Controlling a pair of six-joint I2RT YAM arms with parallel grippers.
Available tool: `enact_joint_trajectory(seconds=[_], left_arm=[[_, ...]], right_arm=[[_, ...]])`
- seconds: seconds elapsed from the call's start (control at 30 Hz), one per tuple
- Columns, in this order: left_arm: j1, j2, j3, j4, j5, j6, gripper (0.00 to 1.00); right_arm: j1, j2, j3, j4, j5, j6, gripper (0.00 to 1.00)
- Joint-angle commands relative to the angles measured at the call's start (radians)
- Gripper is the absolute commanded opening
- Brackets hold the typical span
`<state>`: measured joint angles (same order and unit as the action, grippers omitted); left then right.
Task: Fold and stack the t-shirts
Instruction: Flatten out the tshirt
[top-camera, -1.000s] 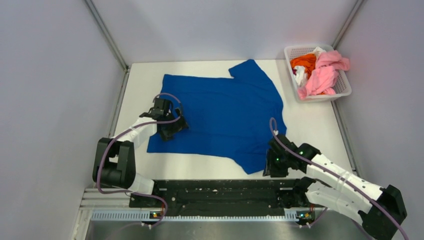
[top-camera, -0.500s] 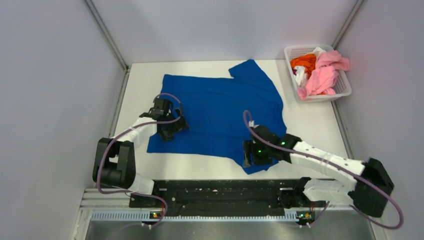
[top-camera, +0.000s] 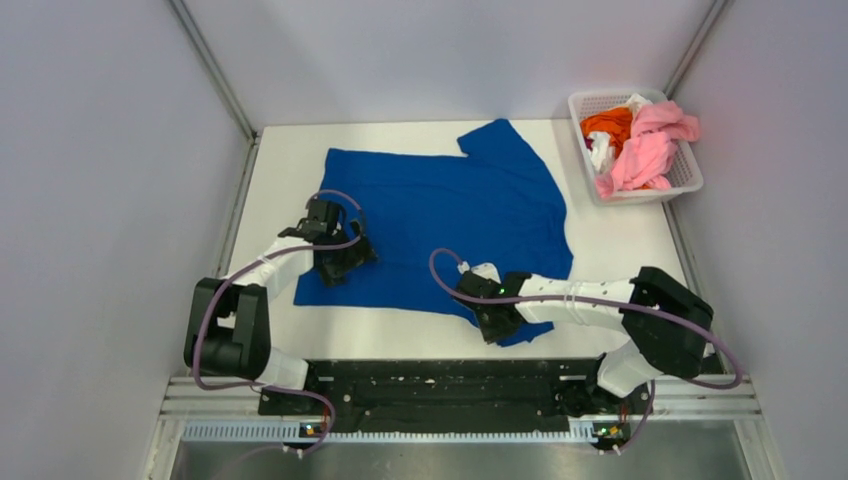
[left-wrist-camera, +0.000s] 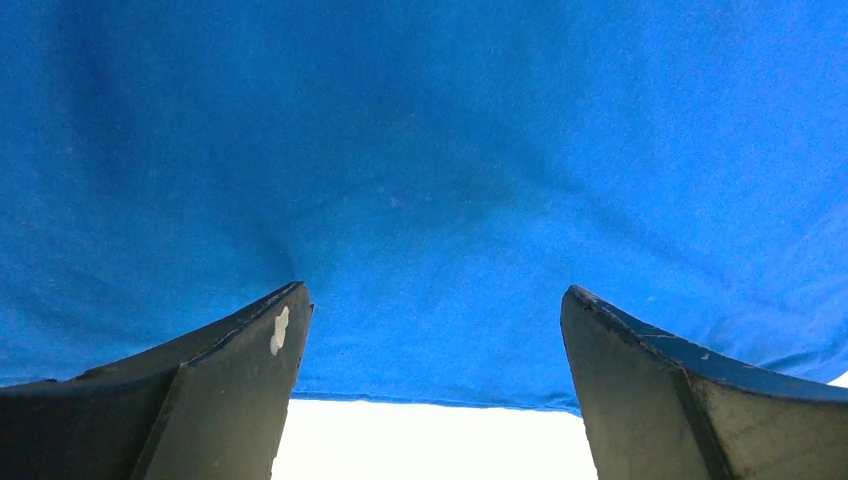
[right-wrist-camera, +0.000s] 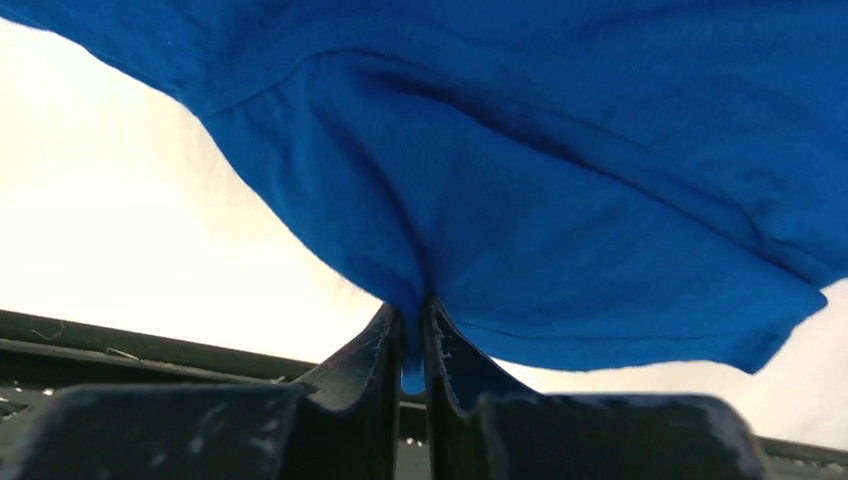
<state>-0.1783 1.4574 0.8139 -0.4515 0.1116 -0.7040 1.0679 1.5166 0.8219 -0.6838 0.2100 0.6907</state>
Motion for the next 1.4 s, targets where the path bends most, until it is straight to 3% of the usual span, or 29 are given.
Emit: enact_joint_trajectory(seconds=[0.0,0.13,0.27,0.4,0.6,0.67,0.77,0.87,0.97,1.17,1.37], left_arm=[[-0.001,-0.047,-0.005,0.002,-0.011,0.011,0.99],[0.000,-0.065,-0.008,-0.002,-0.014,0.011,0.99],[-0.001,-0.074,-0.011,-0.004,-0.014,0.010,0.99],[-0.001,-0.078,-0.010,-0.005,-0.010,0.011,0.99],[-0.001,-0.076,-0.013,-0.006,-0.008,0.014,0.99],[-0.001,-0.074,-0.011,-0.005,-0.005,0.015,0.99],[-0.001,-0.073,-0.005,-0.012,-0.003,0.019,0.99],[-0.001,-0.082,0.000,-0.025,-0.007,0.022,0.99],[-0.001,-0.097,0.012,-0.037,-0.023,0.024,0.99],[0.009,-0.070,0.109,-0.082,-0.088,0.035,0.99],[0.073,0.071,0.301,-0.101,-0.092,0.085,0.99]], right_arm=[[0.021,0.041,0.038,-0.021,0.067,0.054,0.06],[0.022,0.010,0.154,-0.192,0.097,0.054,0.05],[0.023,-0.002,0.266,-0.329,0.021,0.032,0.06],[0.022,-0.001,0.266,-0.276,-0.174,0.013,0.08],[0.021,0.051,0.275,-0.136,-0.278,0.016,0.12],[0.023,0.073,0.268,-0.036,-0.368,0.009,0.20],[0.018,0.089,0.265,0.059,-0.466,-0.013,0.46],[0.008,0.052,0.267,0.045,-0.447,-0.034,0.64],[-0.059,-0.036,0.245,0.018,-0.395,-0.030,0.95],[-0.335,-0.172,0.189,0.058,-0.300,-0.060,0.99],[-0.584,-0.070,0.231,0.147,-0.133,-0.120,0.99]])
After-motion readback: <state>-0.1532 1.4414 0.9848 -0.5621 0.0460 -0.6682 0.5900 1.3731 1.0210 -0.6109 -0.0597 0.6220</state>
